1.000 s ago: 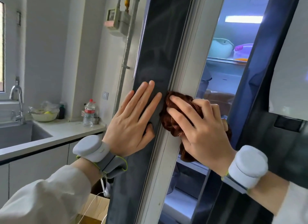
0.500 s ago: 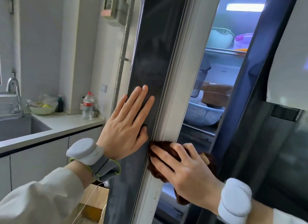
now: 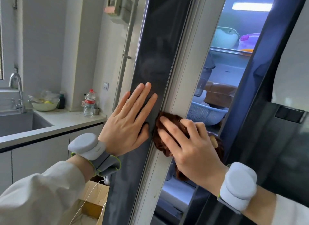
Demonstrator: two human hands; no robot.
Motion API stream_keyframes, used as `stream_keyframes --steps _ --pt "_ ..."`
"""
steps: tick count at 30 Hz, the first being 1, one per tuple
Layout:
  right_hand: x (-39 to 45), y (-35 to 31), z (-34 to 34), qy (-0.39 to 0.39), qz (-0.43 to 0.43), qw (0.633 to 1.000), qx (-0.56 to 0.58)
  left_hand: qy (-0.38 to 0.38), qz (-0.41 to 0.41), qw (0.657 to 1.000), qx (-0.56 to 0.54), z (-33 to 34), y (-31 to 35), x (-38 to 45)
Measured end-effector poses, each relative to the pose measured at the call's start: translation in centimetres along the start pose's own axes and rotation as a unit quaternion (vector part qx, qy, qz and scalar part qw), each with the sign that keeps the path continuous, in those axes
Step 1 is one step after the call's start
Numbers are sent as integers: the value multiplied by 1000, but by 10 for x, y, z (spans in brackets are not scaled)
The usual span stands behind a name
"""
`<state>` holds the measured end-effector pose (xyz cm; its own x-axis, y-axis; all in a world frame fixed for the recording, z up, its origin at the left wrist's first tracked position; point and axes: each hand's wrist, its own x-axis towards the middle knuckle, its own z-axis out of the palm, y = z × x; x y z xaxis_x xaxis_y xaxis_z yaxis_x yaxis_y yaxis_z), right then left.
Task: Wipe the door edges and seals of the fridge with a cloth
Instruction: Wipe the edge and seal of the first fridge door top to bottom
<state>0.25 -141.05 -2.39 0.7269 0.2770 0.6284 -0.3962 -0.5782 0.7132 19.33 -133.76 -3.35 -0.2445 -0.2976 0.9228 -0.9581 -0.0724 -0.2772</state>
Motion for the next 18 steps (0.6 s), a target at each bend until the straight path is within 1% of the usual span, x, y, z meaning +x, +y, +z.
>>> stream_keyframes --steps 3,6,10,12,15,18 --pt "-20 -16 4 -29 -32 999 8 -1 -1 1000 4 0 1 0" --pt "-31 -26 4 -66 -42 997 20 -4 -6 1000 5 -1 3 0" --pt "-17 -11 -12 -90 -64 992 54 -14 1 1000 -4 -3 2 0" --pt "0 8 -21 -72 -52 995 54 -16 10 1000 -5 -4 -1 -1" --pt "30 36 -29 -27 -2 999 23 -9 11 1000 -10 -3 -3 0" --pt "42 40 -24 -16 -9 1000 -4 -10 15 1000 -11 -2 -4 0"
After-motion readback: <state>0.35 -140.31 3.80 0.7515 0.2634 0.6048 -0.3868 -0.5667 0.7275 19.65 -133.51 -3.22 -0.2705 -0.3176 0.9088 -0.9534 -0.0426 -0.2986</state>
